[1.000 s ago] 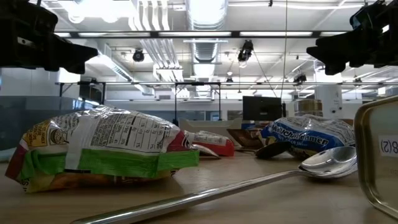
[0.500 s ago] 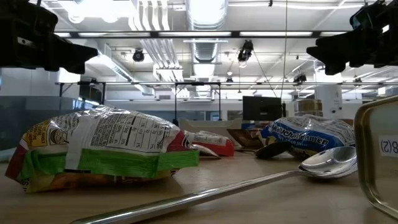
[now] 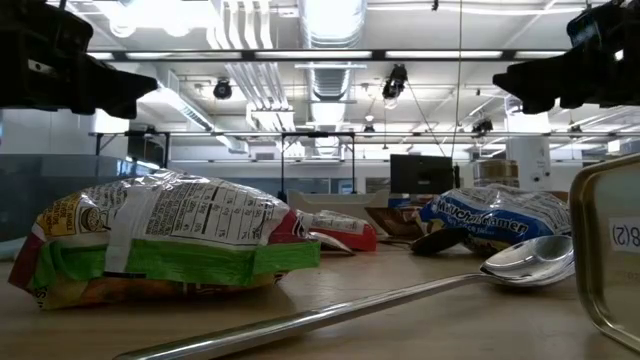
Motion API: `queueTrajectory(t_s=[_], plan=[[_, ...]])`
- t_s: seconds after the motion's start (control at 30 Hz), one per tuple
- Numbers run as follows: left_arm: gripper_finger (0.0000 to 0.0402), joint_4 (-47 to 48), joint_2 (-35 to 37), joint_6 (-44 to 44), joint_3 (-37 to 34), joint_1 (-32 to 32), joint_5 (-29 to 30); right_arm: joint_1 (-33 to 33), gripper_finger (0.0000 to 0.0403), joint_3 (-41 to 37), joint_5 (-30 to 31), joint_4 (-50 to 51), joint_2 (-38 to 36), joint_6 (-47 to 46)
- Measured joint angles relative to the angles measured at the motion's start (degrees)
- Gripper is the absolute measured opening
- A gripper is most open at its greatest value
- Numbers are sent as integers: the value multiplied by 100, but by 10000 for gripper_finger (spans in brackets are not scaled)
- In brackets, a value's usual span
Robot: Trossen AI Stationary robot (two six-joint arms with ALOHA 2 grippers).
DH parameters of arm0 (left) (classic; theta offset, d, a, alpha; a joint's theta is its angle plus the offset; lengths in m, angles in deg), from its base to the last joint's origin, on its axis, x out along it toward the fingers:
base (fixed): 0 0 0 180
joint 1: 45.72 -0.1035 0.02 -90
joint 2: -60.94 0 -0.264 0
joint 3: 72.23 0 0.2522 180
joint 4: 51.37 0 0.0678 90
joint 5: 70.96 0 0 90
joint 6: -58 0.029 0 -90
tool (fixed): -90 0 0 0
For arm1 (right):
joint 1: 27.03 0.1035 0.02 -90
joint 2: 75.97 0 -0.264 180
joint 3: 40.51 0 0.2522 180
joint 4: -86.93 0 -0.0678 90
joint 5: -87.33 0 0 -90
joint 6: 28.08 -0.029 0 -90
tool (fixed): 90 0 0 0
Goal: Pick & Place Food Item
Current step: Put the white spice bottle into the top gray bin
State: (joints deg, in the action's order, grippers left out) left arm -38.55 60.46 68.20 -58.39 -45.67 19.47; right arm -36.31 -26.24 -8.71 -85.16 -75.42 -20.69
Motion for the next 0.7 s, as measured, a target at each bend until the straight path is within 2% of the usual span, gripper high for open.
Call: queueTrajectory(t_s=[0.13, 0.27, 0.43, 0.6, 0.7], plan=[[0, -12, 1, -24, -2, -1, 0, 0, 186, 1, 1, 0, 0, 617], [0, -14, 1, -476, -2, -1, -2, 0, 186, 1, 2, -9, 0, 690], [0, -51, -2, -1100, -2, -1, 15, 0, 186, 1, 13, -57, 0, 1248], [0, -1062, -10, -1129, 9, -14, 627, 0, 186, 0, -3, -269, 2, 997], [0, -1111, -26, -903, 194, -14, 811, 2, 186, 0, -42, -615, 4, 345]])
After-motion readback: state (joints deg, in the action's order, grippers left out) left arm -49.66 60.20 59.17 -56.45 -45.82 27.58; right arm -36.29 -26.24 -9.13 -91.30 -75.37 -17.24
